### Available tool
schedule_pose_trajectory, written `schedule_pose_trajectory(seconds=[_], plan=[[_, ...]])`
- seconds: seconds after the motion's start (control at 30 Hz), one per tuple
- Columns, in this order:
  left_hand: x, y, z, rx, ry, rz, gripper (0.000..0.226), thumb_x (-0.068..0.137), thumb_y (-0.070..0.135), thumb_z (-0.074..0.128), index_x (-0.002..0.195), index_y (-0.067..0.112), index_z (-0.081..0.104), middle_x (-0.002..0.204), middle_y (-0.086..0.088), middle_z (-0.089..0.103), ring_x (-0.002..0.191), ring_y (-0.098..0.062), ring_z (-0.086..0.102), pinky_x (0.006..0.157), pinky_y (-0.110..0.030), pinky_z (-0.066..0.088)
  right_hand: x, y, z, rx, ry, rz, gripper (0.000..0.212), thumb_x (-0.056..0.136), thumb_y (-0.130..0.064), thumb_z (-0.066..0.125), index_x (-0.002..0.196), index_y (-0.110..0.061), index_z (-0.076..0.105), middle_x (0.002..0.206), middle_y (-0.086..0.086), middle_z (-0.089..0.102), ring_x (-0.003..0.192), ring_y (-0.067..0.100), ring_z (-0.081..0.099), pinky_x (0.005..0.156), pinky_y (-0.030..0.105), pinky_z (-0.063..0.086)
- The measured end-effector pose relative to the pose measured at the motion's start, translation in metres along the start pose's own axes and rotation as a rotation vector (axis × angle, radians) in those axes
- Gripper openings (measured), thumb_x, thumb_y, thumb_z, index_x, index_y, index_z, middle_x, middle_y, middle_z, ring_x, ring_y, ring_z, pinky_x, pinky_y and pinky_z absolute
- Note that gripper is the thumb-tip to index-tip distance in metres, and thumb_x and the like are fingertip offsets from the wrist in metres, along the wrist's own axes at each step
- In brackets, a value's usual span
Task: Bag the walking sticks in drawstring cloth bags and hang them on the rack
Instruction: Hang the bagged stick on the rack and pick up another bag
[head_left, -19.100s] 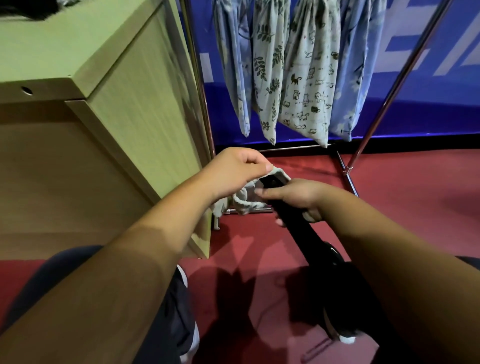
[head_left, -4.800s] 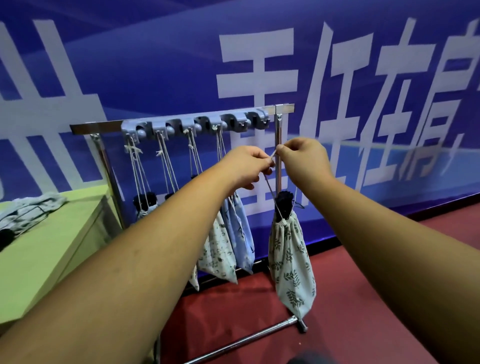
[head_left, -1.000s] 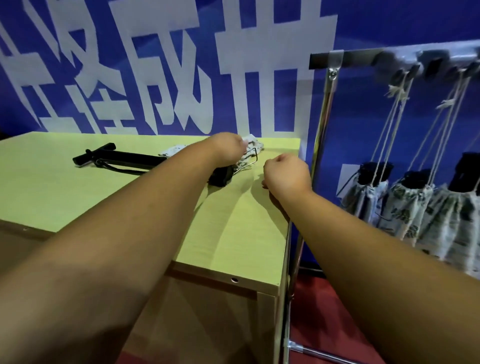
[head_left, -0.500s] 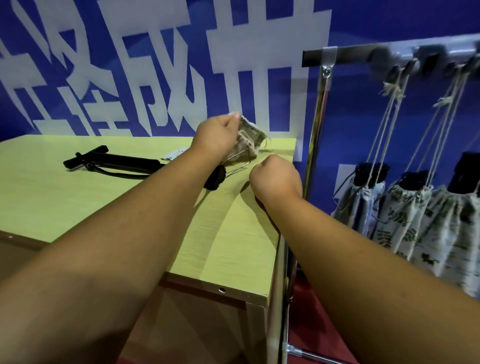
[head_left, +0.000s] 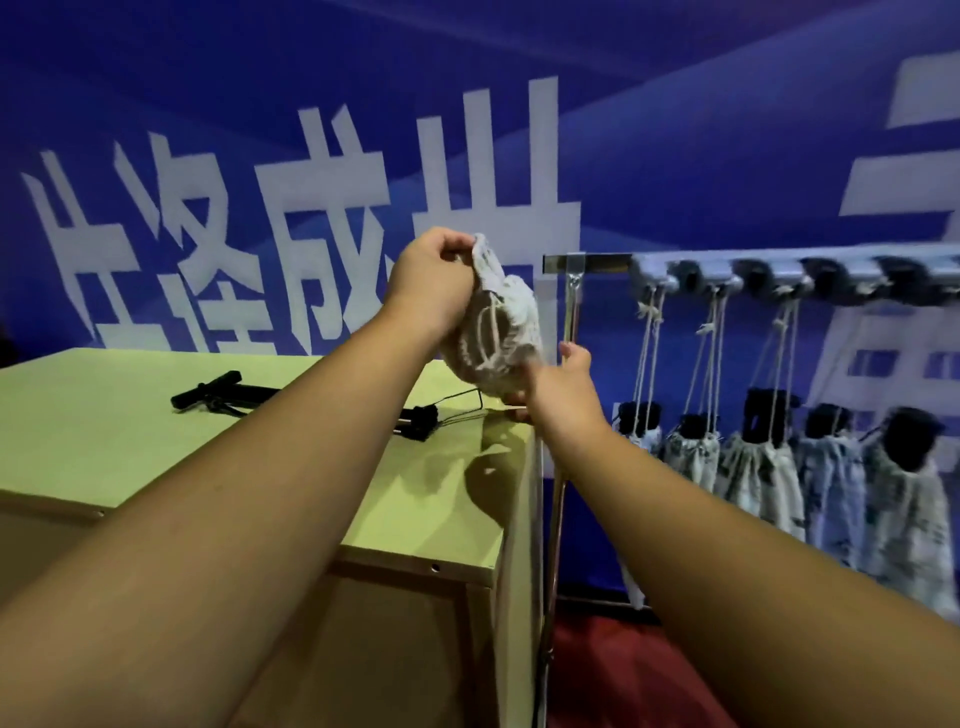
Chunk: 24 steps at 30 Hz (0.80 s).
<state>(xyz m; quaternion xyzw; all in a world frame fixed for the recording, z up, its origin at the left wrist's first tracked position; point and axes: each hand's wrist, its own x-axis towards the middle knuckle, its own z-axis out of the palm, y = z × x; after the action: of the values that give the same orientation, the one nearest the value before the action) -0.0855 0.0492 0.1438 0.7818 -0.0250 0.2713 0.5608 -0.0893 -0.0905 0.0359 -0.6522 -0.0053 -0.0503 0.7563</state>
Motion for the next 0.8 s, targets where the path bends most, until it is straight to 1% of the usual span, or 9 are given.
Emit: schedule_pose_trajectory(seconds=[0.07,0.13,0.2,0.33,0.43,0.5,0.57,0.67,0.8], plan=[[-0.017,0.021,-0.004,-0.025,-0.036,0.014,0.019,0.097,0.019,0.068,0.104,0.036,0.072,0.105,0.010,0.076,0.099,-0.018,0.074,0.090,-0.046,0.064,-0.019,-0.021,-0.013,0.018,0.012,-0.023,0.057,0.095,-0.038,0.066,0.145,-0.043,0.041,0.119,0.010,0.072,0.091,0.031,0.079,0.081,0.051,0.067],[-0.035,0.039,-0.005,-0.029,-0.088,0.012,0.026,0.096,0.015,0.067,0.107,0.038,0.071,0.110,0.009,0.076,0.103,-0.018,0.072,0.092,-0.045,0.063,-0.037,-0.042,-0.024,-0.003,-0.006,-0.040,0.037,0.099,-0.054,0.057,0.128,-0.032,0.063,0.115,0.008,0.077,0.089,0.029,0.077,0.080,0.048,0.066],[-0.052,0.056,-0.004,0.003,-0.150,0.042,0.034,0.096,0.016,0.068,0.117,0.042,0.069,0.116,0.010,0.074,0.107,-0.016,0.071,0.095,-0.043,0.062,-0.051,-0.060,-0.034,-0.042,-0.010,-0.052,0.054,0.098,-0.073,0.043,0.105,-0.030,0.076,0.099,0.006,0.081,0.083,0.026,0.076,0.087,0.049,0.063],[-0.082,0.088,-0.005,0.056,-0.252,0.034,0.045,0.097,0.016,0.063,0.139,0.033,0.066,0.120,0.004,0.074,0.104,-0.017,0.071,0.081,-0.034,0.061,-0.077,-0.090,-0.053,-0.101,0.030,-0.031,0.076,0.085,-0.088,0.042,0.095,-0.025,0.082,0.090,0.001,0.079,0.097,0.028,0.076,0.097,0.054,0.060],[-0.103,0.110,-0.008,0.124,-0.320,-0.030,0.048,0.096,0.006,0.049,0.130,0.031,0.071,0.112,-0.003,0.077,0.098,-0.022,0.073,0.079,-0.038,0.063,-0.099,-0.109,-0.065,-0.078,0.061,-0.071,0.076,0.083,-0.088,0.048,0.098,-0.021,0.080,0.061,-0.004,0.064,0.071,0.024,0.065,0.087,0.049,0.059],[-0.112,0.120,-0.013,0.193,-0.357,-0.044,0.050,0.093,-0.001,0.047,0.123,0.030,0.074,0.107,-0.004,0.078,0.095,-0.026,0.075,0.079,-0.043,0.067,-0.113,-0.121,-0.069,-0.101,0.040,-0.109,0.075,0.083,-0.090,0.048,0.103,-0.023,0.077,0.063,-0.001,0.063,0.065,0.025,0.061,0.075,0.047,0.058],[-0.119,0.126,-0.018,0.255,-0.383,-0.048,0.054,0.092,-0.005,0.051,0.124,0.033,0.073,0.108,-0.002,0.078,0.093,-0.024,0.077,0.074,-0.040,0.068,-0.128,-0.133,-0.069,-0.161,-0.026,-0.121,0.076,0.083,-0.092,0.048,0.104,-0.026,0.078,0.074,0.004,0.075,0.077,0.032,0.077,0.080,0.053,0.066],[-0.129,0.134,-0.030,0.364,-0.425,-0.023,0.056,0.090,-0.003,0.058,0.128,0.037,0.070,0.112,0.001,0.075,0.097,-0.022,0.076,0.077,-0.040,0.068,-0.146,-0.143,-0.065,-0.237,-0.148,-0.072,0.067,0.086,-0.082,0.058,0.113,-0.024,0.077,0.093,0.012,0.082,0.084,0.033,0.082,0.078,0.056,0.067],[-0.138,0.136,-0.054,0.407,-0.410,-0.035,0.053,0.090,-0.011,0.059,0.123,0.028,0.074,0.107,-0.002,0.075,0.092,-0.021,0.076,0.068,-0.033,0.067,-0.155,-0.142,-0.053,-0.192,-0.255,-0.008,0.033,0.093,-0.027,0.064,0.119,-0.010,0.072,0.096,0.017,0.081,0.082,0.035,0.081,0.082,0.061,0.065]])
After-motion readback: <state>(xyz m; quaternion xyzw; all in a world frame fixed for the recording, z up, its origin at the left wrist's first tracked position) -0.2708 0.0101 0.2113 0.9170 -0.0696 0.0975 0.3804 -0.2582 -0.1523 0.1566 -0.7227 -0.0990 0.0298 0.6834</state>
